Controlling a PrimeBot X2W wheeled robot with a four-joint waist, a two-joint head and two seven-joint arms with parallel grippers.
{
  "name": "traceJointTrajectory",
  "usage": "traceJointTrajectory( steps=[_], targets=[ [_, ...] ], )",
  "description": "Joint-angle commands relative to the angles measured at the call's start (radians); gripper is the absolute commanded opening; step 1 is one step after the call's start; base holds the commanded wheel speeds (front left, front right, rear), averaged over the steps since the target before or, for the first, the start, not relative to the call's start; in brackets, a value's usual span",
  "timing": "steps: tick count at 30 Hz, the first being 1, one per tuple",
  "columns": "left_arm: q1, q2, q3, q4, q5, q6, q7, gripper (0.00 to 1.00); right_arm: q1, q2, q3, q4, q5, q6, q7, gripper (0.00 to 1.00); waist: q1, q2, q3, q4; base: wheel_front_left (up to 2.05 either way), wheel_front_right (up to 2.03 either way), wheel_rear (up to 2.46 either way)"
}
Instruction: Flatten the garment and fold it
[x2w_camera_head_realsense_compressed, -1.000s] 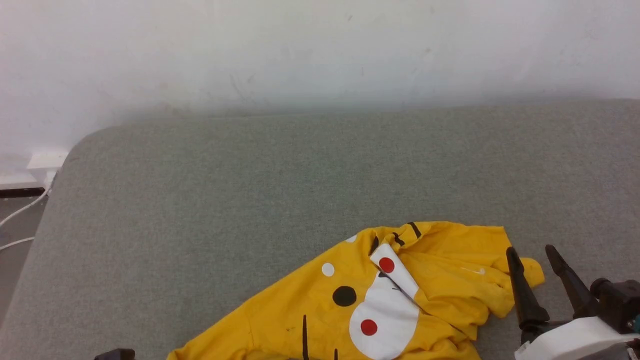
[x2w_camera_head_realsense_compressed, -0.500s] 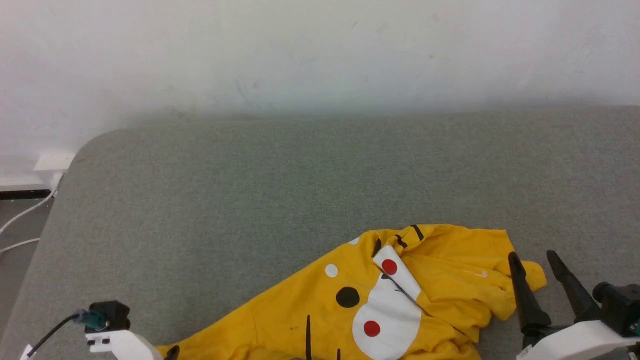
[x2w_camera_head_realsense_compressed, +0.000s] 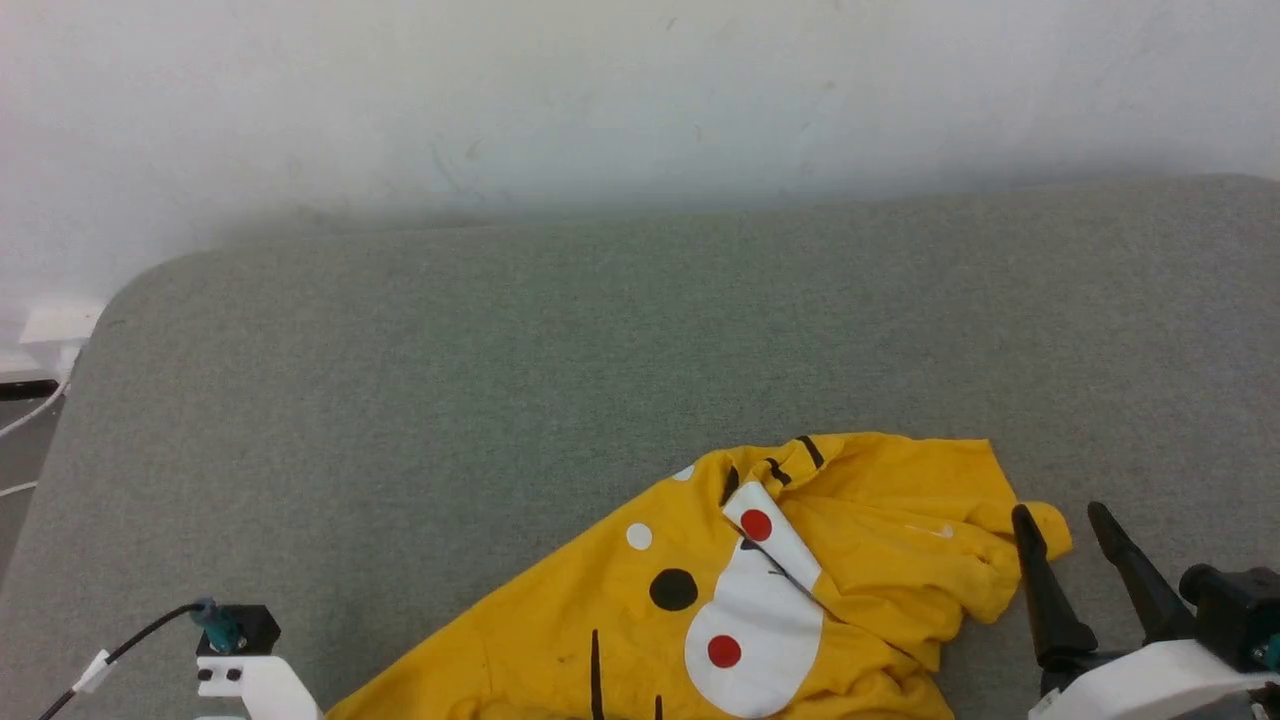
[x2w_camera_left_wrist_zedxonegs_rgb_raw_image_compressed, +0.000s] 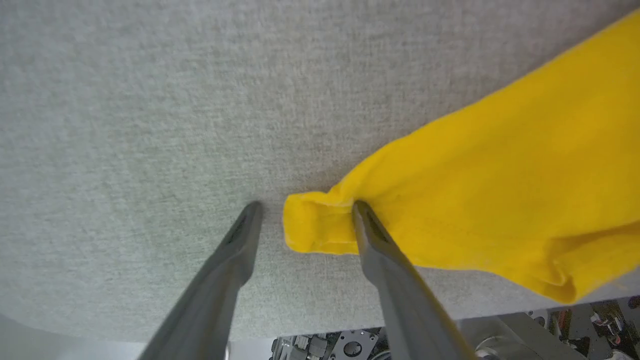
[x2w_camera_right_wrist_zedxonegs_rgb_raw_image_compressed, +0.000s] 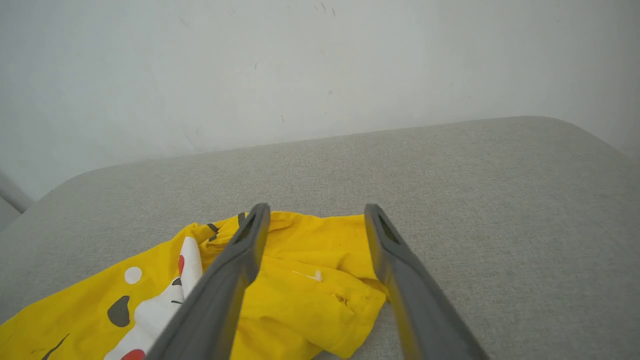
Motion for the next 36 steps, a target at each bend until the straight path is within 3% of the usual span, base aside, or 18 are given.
traceJointTrajectory(
  steps=[1,2,7,16,25,30,36],
  targets=[
    [0.009,-0.074,-0.048,0.021,-0.012,-0.031,0.007,0.38,-0.009,0.002,-0.003,0.003,0.005,-0.001,-0.002,1.0,0.0001,-0.0001,0.003,-0.005,0.0,0.0,0.0],
    [0.009,-0.085,-0.05,0.025,-0.015,-0.035,0.0,0.0,-0.009,0.002,-0.005,0.002,0.003,-0.001,-0.001,1.0,0.0001,-0.0001,0.002,-0.006,0.0,0.0,0.0],
    [0.03,-0.131,-0.035,0.026,-0.037,-0.025,-0.059,0.0,-0.008,0.002,-0.022,-0.008,-0.014,-0.001,0.012,1.0,0.0001,-0.0001,-0.011,-0.002,0.0,0.0,0.0],
    [0.082,-0.169,0.059,-0.052,0.004,0.068,-0.323,0.0,-0.028,0.0,-0.107,0.003,-0.036,-0.001,0.115,1.0,0.0001,-0.0001,-0.046,0.034,0.0,0.0,0.0],
    [0.094,-0.163,0.122,-0.19,0.061,0.135,-0.484,0.0,-0.192,-0.126,-0.2,0.26,0.074,-0.001,0.389,1.0,0.0001,-0.0001,-0.03,0.056,0.0,0.0,0.0],
    [0.072,-0.159,0.133,-0.254,0.085,0.155,-0.511,0.0,-0.335,-0.2,-0.14,0.423,0.152,-0.001,0.504,1.0,0.0001,-0.0001,0.01,0.071,0.0,0.0,0.0],
    [0.045,-0.161,0.124,-0.311,0.111,0.175,-0.515,0.0,-0.485,-0.239,-0.031,0.568,0.232,-0.001,0.627,1.0,0.0001,-0.0001,0.074,0.088,0.0,0.0,0.0]
  ],
)
